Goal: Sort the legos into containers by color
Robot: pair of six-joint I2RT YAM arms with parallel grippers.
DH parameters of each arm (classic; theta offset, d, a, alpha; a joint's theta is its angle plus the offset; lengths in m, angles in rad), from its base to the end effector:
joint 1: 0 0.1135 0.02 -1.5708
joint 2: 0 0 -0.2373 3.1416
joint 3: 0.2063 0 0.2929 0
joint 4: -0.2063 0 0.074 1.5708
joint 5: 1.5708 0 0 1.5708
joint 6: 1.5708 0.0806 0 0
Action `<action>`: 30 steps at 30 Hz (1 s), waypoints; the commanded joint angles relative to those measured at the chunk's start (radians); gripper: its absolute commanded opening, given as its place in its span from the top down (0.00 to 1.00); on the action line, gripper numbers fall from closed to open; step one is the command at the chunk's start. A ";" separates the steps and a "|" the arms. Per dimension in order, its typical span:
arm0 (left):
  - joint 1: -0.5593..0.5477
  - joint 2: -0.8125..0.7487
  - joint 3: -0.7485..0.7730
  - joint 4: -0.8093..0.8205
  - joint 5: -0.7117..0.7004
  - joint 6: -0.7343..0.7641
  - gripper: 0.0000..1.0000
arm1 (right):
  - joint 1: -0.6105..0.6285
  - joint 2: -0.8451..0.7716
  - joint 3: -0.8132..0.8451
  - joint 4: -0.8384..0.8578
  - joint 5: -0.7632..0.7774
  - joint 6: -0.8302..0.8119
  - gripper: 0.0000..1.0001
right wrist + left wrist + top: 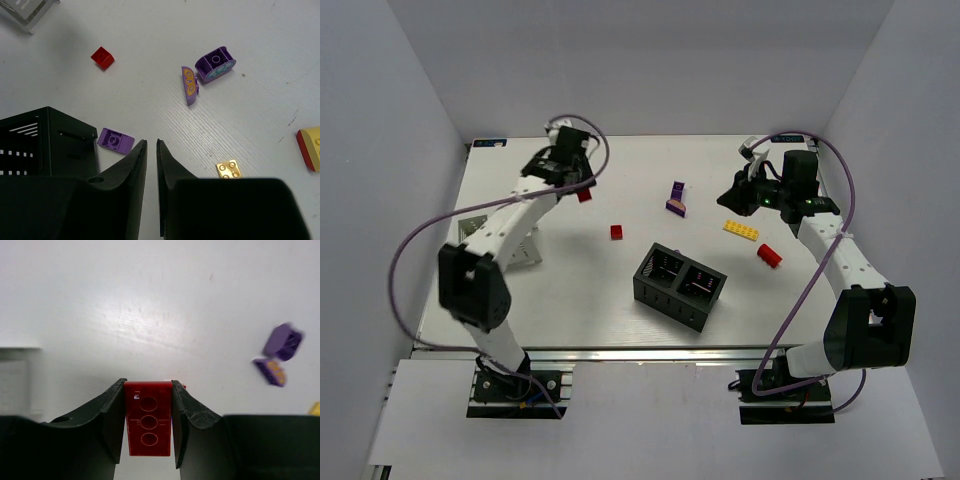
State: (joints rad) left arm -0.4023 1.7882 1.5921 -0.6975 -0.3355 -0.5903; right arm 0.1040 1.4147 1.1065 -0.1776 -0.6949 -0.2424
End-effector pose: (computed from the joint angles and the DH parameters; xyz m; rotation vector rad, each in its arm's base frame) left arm 0.4319 -0.1550 0.2312 -0.3668 2.3700 -0.0450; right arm 0.3872 0.0923 0.2547 -0.7529 1.8415 0.6212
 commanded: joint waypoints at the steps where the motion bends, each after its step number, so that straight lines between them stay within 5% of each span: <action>1: 0.057 -0.188 -0.012 0.010 -0.071 0.136 1.00 | -0.006 -0.007 0.007 0.006 -0.046 0.002 0.80; 10: 0.244 -0.360 -0.208 -0.034 -0.257 0.139 0.99 | -0.006 -0.003 0.010 -0.005 -0.077 0.009 0.81; 21: 0.353 -0.285 -0.274 0.042 -0.243 0.130 0.95 | -0.010 0.003 0.013 -0.016 -0.094 0.006 0.80; 23: 0.353 -0.273 -0.268 0.041 -0.237 0.130 0.90 | -0.009 0.004 0.015 -0.017 -0.098 0.005 0.79; 27: 0.353 -0.263 -0.291 0.046 -0.229 0.127 0.53 | -0.012 0.006 0.015 -0.019 -0.101 0.003 0.78; 30: 0.353 -0.276 -0.313 0.058 -0.221 0.126 0.38 | -0.010 0.009 0.016 -0.022 -0.104 0.003 0.78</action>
State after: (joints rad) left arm -0.0532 1.5349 1.2976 -0.6655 -0.5621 -0.4603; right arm 0.0982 1.4147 1.1065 -0.1852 -0.7704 -0.2394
